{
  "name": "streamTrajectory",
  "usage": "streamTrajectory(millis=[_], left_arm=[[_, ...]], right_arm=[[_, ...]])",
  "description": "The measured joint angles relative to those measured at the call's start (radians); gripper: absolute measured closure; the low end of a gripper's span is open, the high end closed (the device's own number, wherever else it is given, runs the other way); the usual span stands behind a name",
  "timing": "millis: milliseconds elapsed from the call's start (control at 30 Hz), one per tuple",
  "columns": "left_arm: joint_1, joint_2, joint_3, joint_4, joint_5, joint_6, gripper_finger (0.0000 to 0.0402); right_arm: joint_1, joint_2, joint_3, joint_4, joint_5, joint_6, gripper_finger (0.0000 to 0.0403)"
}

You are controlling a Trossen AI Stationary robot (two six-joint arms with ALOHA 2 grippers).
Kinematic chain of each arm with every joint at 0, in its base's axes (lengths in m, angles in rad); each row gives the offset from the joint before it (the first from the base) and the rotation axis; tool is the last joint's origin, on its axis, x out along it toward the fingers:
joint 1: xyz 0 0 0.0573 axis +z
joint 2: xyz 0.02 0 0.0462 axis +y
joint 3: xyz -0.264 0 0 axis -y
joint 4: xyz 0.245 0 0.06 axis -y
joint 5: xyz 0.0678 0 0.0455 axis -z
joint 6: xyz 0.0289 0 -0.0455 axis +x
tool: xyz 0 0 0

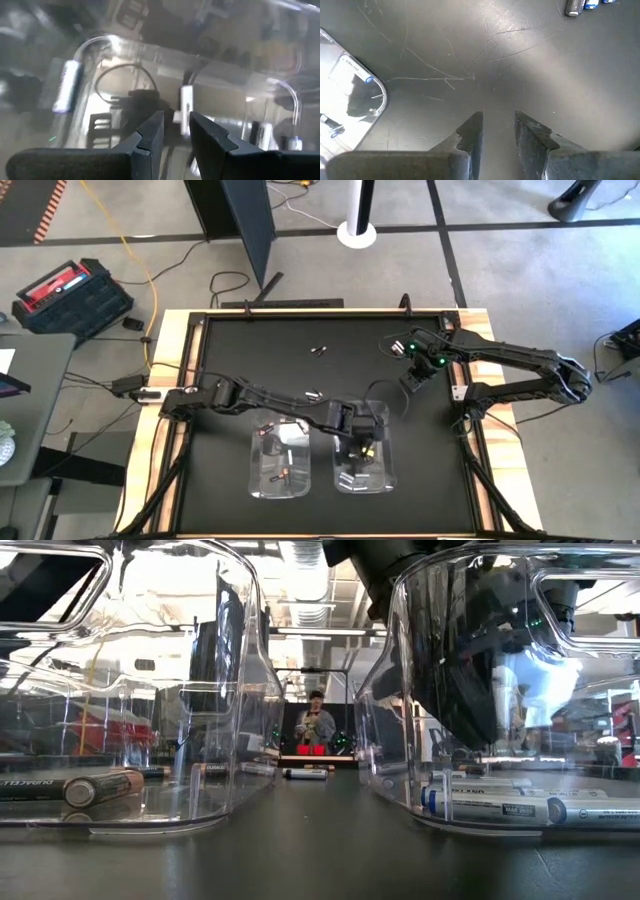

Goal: Sort batteries
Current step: Put the white battery into the right transparent bin

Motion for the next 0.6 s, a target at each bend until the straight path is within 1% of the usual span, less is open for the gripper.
streamTrajectory(millis=[67, 200, 267, 367, 500, 600], left_arm=[[0.007, -0.010, 0.024, -0.044, 0.003, -0.001, 0.0311], [0.024, -0.056, 0.073, -0.062, 0.005, 0.024, 0.0310], [0.035, -0.075, 0.098, -0.066, 0.005, 0.055, 0.0310], [0.055, -0.100, 0.149, -0.123, -0.002, 0.124, 0.0310], [0.083, -0.146, 0.194, -0.244, -0.101, 0.170, 0.0310], [0.105, -0.172, 0.191, -0.327, -0.182, 0.184, 0.0310]], right_arm=[[0.000, 0.000, 0.000, 0.000, 0.000, 0.000, 0.0276], [0.001, 0.000, 0.000, 0.003, 0.000, 0.000, 0.0276], [0.002, 0.000, 0.000, 0.002, 0.000, 0.000, 0.0276], [0.007, 0.000, 0.000, 0.001, -0.001, -0.001, 0.0276], [0.007, 0.000, 0.000, 0.014, -0.001, -0.003, 0.0276], [0.006, 0.000, 0.000, 0.030, -0.001, -0.003, 0.0276]])
